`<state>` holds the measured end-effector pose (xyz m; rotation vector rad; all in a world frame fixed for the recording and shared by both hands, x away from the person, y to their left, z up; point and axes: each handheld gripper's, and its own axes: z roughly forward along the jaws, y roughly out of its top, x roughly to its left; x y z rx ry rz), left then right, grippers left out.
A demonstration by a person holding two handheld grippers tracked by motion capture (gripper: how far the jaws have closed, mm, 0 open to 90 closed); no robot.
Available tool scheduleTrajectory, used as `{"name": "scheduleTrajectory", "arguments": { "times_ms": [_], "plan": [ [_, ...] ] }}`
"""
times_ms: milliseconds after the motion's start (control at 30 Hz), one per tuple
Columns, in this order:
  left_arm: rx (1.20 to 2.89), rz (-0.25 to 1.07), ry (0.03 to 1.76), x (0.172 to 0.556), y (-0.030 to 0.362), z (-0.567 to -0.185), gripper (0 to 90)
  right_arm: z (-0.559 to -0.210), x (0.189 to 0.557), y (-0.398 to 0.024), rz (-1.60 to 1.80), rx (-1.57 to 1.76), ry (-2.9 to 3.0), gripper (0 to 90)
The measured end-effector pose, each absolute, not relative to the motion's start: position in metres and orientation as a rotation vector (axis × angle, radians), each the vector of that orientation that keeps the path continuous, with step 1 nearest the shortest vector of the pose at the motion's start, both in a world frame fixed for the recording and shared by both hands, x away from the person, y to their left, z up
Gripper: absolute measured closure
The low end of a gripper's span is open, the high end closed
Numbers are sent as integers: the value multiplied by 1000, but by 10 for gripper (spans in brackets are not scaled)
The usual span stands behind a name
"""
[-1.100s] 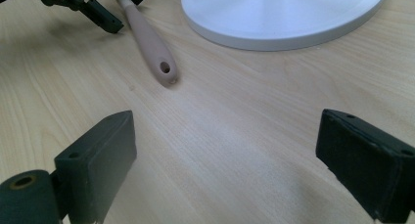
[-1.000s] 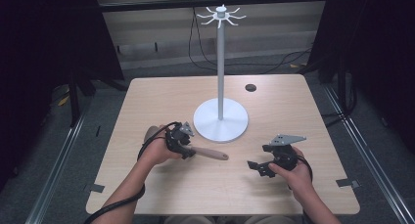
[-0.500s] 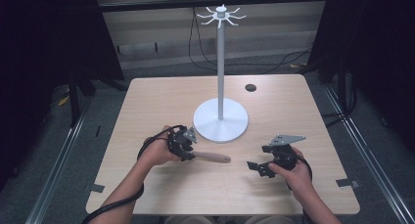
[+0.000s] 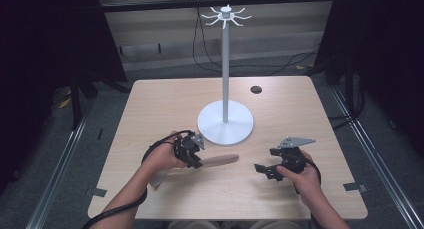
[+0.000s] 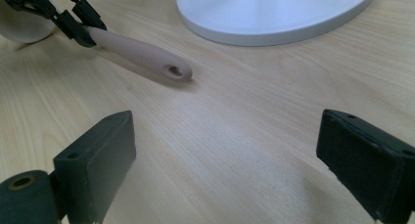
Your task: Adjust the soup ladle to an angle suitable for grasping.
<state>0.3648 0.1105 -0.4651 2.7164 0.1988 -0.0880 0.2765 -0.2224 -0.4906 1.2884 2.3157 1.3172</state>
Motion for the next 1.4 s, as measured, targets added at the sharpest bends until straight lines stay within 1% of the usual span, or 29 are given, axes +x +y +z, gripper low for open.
{"name": "scheduleTrajectory", "arguments": {
  "times_ms": [67,300,400,600,700,733,867,1000,1200,1400],
  "plan": [
    [2700,-84,193,365,110,-460,785,-490,276,-223,1319,1290,2314,74],
    [2648,-72,270,365,110,-442,788,-491,276,-221,1327,1286,2311,73],
    [2620,-46,288,363,109,-437,789,-491,276,-221,1329,1283,2313,72],
    [2502,-23,365,362,109,-428,791,-490,276,-218,1340,1270,2317,69],
    [2450,-27,383,363,112,-423,791,-490,276,-217,1342,1265,2313,68],
    [2438,-46,377,363,113,-420,791,-490,277,-217,1345,1258,2312,68],
    [2334,-32,419,362,116,-412,791,-489,278,-212,1372,1237,2312,66],
    [2245,-47,437,361,119,-403,791,-486,279,-205,1424,1215,2294,62],
    [2116,-3,447,356,117,-393,791,-478,282,-192,1497,1182,2262,60],
    [2004,32,478,354,115,-383,791,-473,283,-178,1548,1142,2263,85]
  ]
}}
